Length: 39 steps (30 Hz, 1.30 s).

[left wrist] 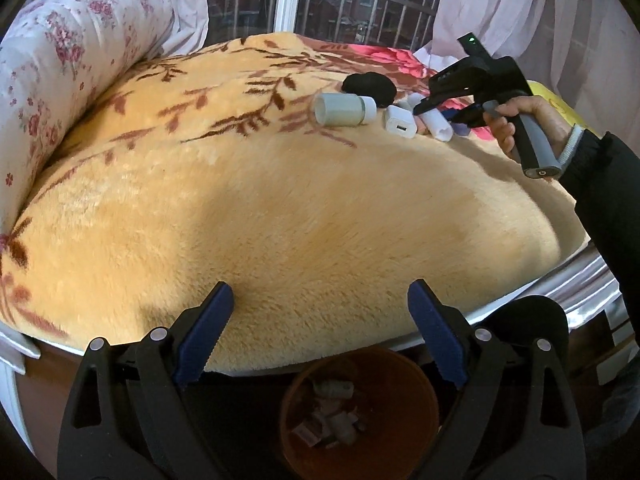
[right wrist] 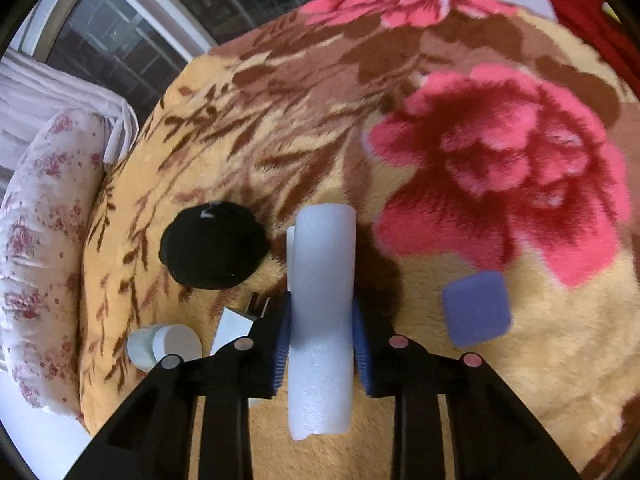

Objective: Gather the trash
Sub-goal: 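Grasp the white foam tube upright with the right gripper, then grasp the pale green white-capped bottle sideways with the left gripper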

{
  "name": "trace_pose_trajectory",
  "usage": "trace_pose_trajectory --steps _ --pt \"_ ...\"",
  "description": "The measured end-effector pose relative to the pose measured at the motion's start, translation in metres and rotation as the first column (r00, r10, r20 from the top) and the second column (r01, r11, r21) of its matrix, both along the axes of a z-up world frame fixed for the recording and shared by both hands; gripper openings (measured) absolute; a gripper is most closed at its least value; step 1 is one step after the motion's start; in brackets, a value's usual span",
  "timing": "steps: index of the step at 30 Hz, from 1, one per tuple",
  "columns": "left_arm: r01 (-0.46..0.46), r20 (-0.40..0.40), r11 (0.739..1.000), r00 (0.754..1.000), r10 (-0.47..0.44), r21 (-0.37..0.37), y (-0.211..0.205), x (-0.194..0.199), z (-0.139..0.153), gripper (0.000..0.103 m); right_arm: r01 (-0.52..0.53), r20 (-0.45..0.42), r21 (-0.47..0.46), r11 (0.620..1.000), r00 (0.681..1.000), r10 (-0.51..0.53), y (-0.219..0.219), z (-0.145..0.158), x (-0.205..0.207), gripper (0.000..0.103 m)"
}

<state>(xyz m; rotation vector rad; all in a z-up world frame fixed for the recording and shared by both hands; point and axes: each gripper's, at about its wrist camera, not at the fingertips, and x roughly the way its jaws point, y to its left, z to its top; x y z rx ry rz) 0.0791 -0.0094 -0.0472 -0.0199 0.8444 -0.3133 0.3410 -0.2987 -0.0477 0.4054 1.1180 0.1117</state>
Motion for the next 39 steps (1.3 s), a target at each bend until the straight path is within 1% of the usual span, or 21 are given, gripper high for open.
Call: trace_pose_trajectory --steps 1,4,8,11,13,14,15,17,20,22,23,27,32,34,35,36,37,38,39 --pt "0.001 0.001 1.000 1.000 -0.001 0.002 -0.001 0.000 0.000 0.087 0.005 0.018 -0.003 1.000 1.000 -0.005 -0.002 0.003 -0.004 0.027" --pt "0.005 -0.005 1.000 1.000 -0.005 0.001 -0.002 0.000 0.001 0.087 0.013 0.049 0.031 0.999 0.999 -0.015 -0.009 0.010 -0.020 0.026" --pt "0.015 -0.011 1.000 1.000 -0.015 -0.002 -0.004 0.007 0.008 0.087 -0.012 0.096 0.085 0.996 0.995 0.004 -0.019 0.020 -0.058 0.027" --pt "0.037 0.014 0.999 0.999 -0.037 0.019 -0.010 0.023 0.021 0.087 -0.023 0.128 0.104 0.994 0.992 0.009 -0.024 0.021 -0.086 0.027" --pt "0.044 0.028 0.997 0.999 -0.046 0.065 -0.020 0.046 0.029 0.087 -0.014 0.150 0.089 0.996 0.989 0.000 -0.026 0.019 -0.105 0.027" --pt "0.040 0.023 0.997 0.999 -0.042 0.073 -0.023 0.056 0.031 0.087 -0.009 0.159 0.087 0.996 0.987 -0.005 -0.028 0.017 -0.112 0.027" --pt "0.043 0.004 0.997 0.999 -0.043 0.066 -0.029 0.073 0.033 0.087 -0.008 0.169 0.090 0.996 0.986 -0.007 -0.029 0.015 -0.120 0.027" --pt "0.036 -0.031 0.999 0.999 -0.035 0.023 -0.041 0.108 0.036 0.087 0.000 0.197 0.097 0.995 0.980 -0.019 -0.030 0.011 -0.132 0.027" --pt "-0.005 -0.079 0.999 0.997 0.002 -0.033 -0.056 0.147 0.034 0.087 0.006 0.231 0.108 0.994 0.973 -0.031 -0.033 0.008 -0.138 0.027" --pt "-0.051 -0.120 0.998 0.992 0.045 -0.040 -0.070 0.174 0.029 0.087 0.002 0.234 0.133 0.991 0.972 -0.034 -0.036 0.004 -0.137 0.027" --pt "-0.080 -0.134 0.996 0.988 0.075 -0.033 -0.077 0.188 0.026 0.087 -0.004 0.235 0.143 0.990 0.971 -0.030 -0.037 0.001 -0.136 0.027" --pt "-0.150 -0.144 0.989 0.979 0.148 -0.008 -0.095 0.214 0.020 0.087 -0.027 0.243 0.163 0.986 0.970 -0.014 -0.037 -0.010 -0.131 0.028" --pt "-0.198 -0.155 0.979 0.967 0.202 0.039 -0.107 0.236 0.012 0.087 -0.060 0.263 0.170 0.984 0.965 0.014 -0.036 -0.013 -0.130 0.029" --pt "-0.211 -0.176 0.975 0.960 0.220 0.066 -0.109 0.244 0.004 0.087 -0.070 0.268 0.170 0.983 0.963 0.022 -0.036 -0.015 -0.129 0.029" --pt "-0.217 -0.202 0.973 0.952 0.229 0.077 -0.109 0.249 -0.003 0.087 -0.072 0.269 0.169 0.983 0.963 0.025 -0.035 -0.015 -0.129 0.029" --pt "-0.218 -0.224 0.973 0.947 0.230 0.078 -0.108 0.251 -0.010 0.086 -0.074 0.271 0.167 0.983 0.962 0.026 -0.035 -0.015 -0.129 0.029" --pt "-0.225 -0.237 0.971 0.942 0.239 0.084 -0.107 0.254 -0.015 0.082 -0.074 0.273 0.163 0.984 0.962 0.027 -0.035 -0.015 -0.129 0.029" --pt "-0.235 -0.229 0.968 0.941 0.249 0.087 -0.106 0.253 -0.015 0.075 -0.073 0.276 0.158 0.985 0.961 0.027 -0.034 -0.015 -0.129 0.029" --pt "-0.242 -0.211 0.967 0.944 0.255 0.083 -0.105 0.251 -0.012 0.070 -0.072 0.278 0.153 0.986 0.960 0.028 -0.034 -0.015 -0.130 0.029"
